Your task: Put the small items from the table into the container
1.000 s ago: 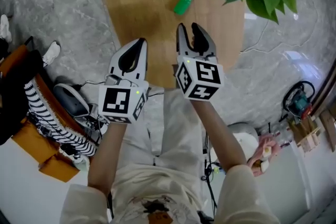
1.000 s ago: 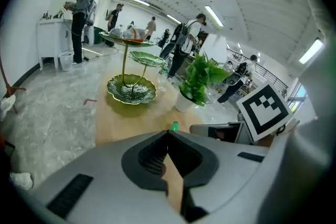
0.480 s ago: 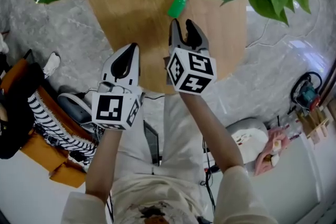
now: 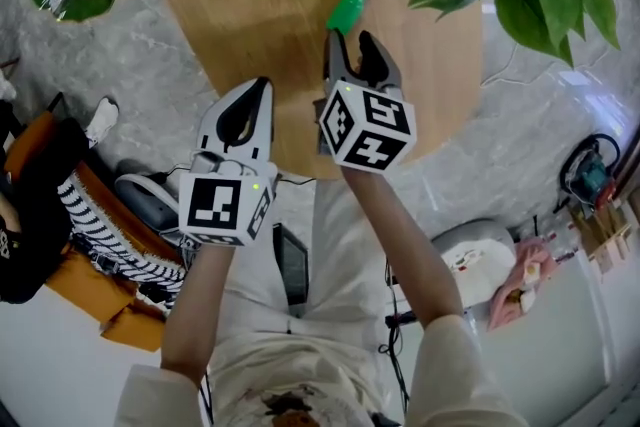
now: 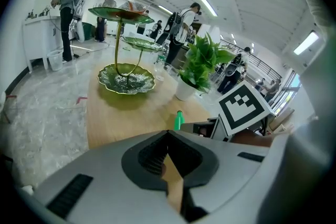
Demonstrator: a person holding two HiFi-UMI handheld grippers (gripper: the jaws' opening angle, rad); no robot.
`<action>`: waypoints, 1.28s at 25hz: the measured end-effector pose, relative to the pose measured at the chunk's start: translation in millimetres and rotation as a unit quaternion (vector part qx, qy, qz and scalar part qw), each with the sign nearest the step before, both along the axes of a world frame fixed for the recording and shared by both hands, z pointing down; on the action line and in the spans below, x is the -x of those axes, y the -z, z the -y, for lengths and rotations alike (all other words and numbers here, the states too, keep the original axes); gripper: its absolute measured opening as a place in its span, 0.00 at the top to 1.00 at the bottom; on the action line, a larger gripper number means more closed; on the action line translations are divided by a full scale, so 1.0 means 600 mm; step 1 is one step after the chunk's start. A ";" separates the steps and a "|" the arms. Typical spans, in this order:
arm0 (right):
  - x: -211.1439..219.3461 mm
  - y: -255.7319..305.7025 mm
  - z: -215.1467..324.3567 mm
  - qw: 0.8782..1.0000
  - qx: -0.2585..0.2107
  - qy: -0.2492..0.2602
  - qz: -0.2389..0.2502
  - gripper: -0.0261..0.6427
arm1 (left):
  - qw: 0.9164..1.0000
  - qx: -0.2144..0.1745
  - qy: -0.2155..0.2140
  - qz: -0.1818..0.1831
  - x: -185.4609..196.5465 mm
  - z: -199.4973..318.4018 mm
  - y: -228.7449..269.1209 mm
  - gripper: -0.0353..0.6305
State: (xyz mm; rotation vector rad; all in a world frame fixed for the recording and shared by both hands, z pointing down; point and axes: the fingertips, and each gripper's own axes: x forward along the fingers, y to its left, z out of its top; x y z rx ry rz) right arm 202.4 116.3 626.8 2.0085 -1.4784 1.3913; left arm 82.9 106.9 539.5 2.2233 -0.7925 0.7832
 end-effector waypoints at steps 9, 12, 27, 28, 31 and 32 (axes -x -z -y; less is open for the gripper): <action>0.000 -0.017 0.024 1.000 0.011 -0.007 0.002 0.71 | 1.000 0.004 -0.009 0.002 0.000 0.010 -0.008 0.93; -0.002 -0.023 0.030 1.000 0.022 -0.011 -0.001 0.71 | 1.000 0.006 -0.012 0.003 0.000 0.015 -0.009 0.93; -0.001 -0.028 0.040 0.997 0.072 0.018 -0.032 0.73 | 1.000 0.003 0.003 -0.004 0.011 0.043 0.004 0.93; 0.000 -0.025 0.041 0.997 0.071 0.020 -0.032 0.73 | 1.000 0.002 0.005 -0.005 0.011 0.045 0.006 0.93; 0.003 -0.011 0.047 0.997 0.065 0.026 -0.033 0.73 | 1.000 -0.002 0.008 -0.008 0.011 0.051 0.018 0.93; 0.004 -0.005 0.048 0.997 0.064 0.027 -0.033 0.73 | 1.000 -0.004 0.010 -0.009 0.012 0.053 0.023 0.93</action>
